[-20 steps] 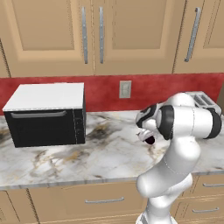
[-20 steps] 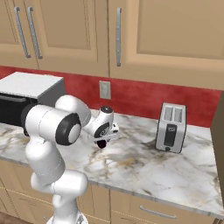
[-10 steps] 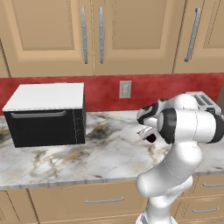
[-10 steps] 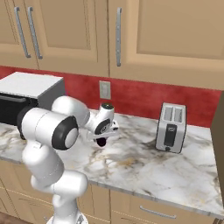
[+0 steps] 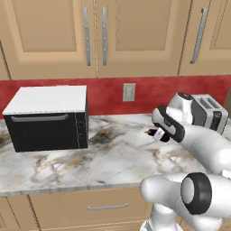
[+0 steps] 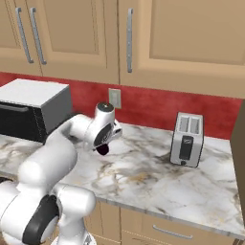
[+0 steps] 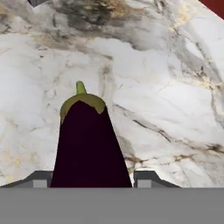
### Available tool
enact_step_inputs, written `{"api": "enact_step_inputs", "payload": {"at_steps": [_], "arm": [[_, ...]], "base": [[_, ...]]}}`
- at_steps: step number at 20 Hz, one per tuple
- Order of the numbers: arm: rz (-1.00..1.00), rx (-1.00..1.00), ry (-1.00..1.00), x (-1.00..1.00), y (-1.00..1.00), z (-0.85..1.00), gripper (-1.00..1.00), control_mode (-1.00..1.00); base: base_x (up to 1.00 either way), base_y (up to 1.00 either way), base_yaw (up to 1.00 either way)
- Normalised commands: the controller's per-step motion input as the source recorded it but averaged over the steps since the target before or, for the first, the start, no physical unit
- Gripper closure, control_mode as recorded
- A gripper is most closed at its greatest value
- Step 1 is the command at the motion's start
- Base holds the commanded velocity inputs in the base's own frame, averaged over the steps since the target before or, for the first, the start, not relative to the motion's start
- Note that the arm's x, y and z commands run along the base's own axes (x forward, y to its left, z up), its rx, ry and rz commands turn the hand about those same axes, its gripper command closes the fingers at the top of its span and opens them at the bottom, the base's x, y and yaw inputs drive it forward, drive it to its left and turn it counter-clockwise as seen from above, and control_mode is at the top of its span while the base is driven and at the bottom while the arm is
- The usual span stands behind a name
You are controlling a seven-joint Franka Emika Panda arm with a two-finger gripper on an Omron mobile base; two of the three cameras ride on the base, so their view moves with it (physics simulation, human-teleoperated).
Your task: Place the liquor on the top shelf of the fridge to keep it out of children's reach, and place the lemon wedge and eggplant on lower shelves for easy access.
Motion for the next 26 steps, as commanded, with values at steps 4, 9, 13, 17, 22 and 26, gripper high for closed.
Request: {"api": "enact_step_inputs", "payload": {"at_steps": [4,9,13,17,22,26], "arm": [[0.20,-0.12,-0.36,-1.00,0.38,0.92,1.00,-1.00],[0.16,-0.12,-0.30,-0.98,0.32,1.00,1.00,-1.00],[0.11,-0.13,-0.20,-0.83,0.23,1.00,1.00,-1.00],[0.07,-0.13,-0.11,-0.66,0.11,1.00,1.00,-1.00],[0.08,-0.15,-0.01,-0.69,0.07,0.84,1.00,-1.00],[0.03,-0.13,0.00,-0.44,0.01,0.52,1.00,-1.00]], "base": [[0.00,0.00,0.00],[0.00,0.00,0.00],[0.00,0.00,0.00],[0.00,0.00,0.00],[0.00,0.00,0.00],[0.00,0.00,0.00]]}}
